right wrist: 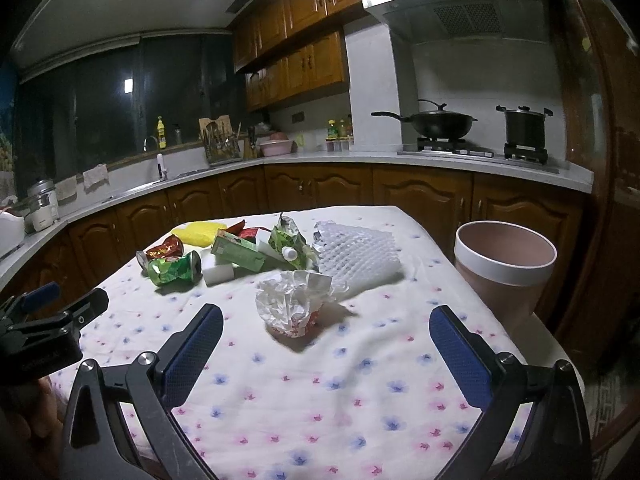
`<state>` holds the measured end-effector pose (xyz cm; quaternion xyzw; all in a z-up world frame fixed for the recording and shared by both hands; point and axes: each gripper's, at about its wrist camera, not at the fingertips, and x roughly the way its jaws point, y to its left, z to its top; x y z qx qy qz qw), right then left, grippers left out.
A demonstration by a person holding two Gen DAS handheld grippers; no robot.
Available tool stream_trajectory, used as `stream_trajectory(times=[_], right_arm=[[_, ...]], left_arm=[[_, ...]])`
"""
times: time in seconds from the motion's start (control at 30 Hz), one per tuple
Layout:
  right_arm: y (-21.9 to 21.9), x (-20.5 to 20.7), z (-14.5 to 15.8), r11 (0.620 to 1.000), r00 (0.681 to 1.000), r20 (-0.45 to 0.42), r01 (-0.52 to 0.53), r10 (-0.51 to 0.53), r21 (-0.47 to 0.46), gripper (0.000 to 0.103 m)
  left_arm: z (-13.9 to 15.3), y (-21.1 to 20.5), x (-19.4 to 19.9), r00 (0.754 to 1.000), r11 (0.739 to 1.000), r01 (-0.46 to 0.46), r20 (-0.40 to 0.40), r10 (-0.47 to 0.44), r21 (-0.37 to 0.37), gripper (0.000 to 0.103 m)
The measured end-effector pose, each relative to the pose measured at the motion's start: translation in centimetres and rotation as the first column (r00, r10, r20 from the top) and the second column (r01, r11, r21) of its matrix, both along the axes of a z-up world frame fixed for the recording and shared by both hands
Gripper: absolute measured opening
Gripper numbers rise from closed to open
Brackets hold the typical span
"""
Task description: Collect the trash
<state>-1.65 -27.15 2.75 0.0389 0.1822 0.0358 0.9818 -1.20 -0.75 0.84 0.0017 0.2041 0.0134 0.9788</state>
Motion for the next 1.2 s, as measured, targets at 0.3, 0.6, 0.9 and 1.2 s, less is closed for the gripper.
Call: stream_trajectory(times=[0.3, 0.6, 0.9, 1.2], right_arm=[[0.6, 0.03, 0.16, 1.0, 1.0, 0.004, -0.005, 0.005, -0.002, 0.103], [0.62, 0.11, 0.34, 1.0, 1.0, 0.004, -0.011, 0.011, 0.002, 0.103], [0.5, 0.1, 0.29, 1.0, 1.0, 0.003, -0.01, 0.01, 0.004, 0.103], [0.51, 0.14, 0.25, 1.0, 1.0, 0.003, -0.01, 0.01, 0.005, 0.103]], left_arm=[[0.05, 0.2, 0.17, 1.0, 1.0, -0.008, -0.008, 0.008, -0.003, 0.103], [-0.27, 0.17, 0.26, 1.0, 1.0, -0.008, -0.013, 0.007, -0.003, 0.103], [-0.54, 0.23, 0.47, 1.0, 1.0, -0.013, -0.019, 0.012, -0.007, 0.103], [-0.6, 0.27, 0.56, 1.0, 1.0, -0.012, -0.024, 0.011, -0.007, 0.103]])
